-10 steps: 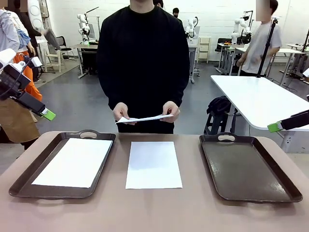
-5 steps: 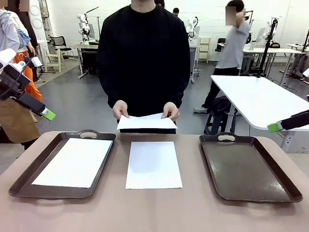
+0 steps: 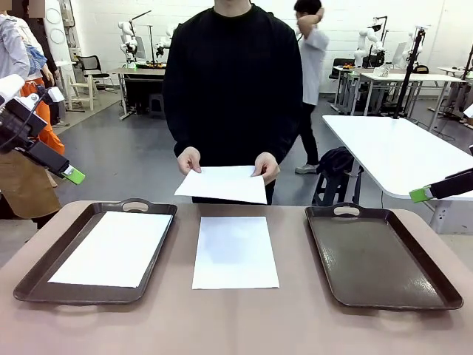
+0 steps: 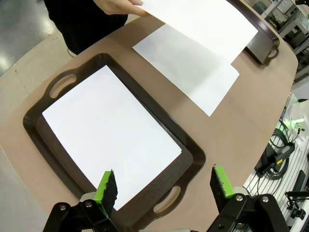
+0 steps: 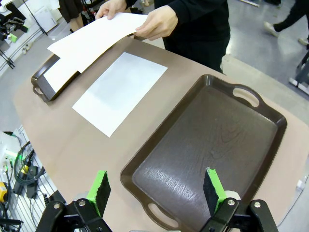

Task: Sort the A4 documents.
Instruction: Receive the A4 Paper.

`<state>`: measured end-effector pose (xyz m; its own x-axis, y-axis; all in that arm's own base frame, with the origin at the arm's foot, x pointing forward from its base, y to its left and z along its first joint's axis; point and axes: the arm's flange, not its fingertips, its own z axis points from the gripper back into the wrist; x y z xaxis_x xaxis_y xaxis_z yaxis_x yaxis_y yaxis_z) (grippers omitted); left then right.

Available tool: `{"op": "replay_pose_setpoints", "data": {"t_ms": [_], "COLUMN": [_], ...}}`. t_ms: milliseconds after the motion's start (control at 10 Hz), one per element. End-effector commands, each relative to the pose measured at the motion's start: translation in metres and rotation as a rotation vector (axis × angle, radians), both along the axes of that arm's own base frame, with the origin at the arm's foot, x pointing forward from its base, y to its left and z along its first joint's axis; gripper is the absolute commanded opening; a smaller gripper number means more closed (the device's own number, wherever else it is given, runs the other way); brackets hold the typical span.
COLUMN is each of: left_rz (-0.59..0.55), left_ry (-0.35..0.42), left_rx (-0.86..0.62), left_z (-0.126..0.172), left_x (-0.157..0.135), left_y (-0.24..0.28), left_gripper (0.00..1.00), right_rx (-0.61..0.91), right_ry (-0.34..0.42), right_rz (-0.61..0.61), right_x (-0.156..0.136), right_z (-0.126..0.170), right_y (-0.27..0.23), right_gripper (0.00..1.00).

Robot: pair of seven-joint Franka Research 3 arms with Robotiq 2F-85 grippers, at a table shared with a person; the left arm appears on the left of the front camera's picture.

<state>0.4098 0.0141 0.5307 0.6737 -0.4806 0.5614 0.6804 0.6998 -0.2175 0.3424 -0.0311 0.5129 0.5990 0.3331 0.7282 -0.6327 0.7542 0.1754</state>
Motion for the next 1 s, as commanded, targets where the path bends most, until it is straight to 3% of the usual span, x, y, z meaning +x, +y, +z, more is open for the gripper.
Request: {"op": "replay_pose_setpoints", "data": {"t_ms": [0,900], "left_rz": [0.000,0.000], "left_ry": [0.001,0.001], "left_rx": [0.001,0.001], "left_z": [-0.0004,-0.0004], "left_x": [0.0002,0.0002], "left_y": [0.0000,0.0000], "left_gripper": [1.00,1.00], "right_rx": [0.018,0.018], "right_ry": [0.002,0.002], "right_rz": [0.010,0.010], "right_x": [0.0015,0.0015], "right_z": [-0.0022,-0.0022], "right_y": [-0.0001,-0.0001], "right_gripper": [1.00,1.00]}}
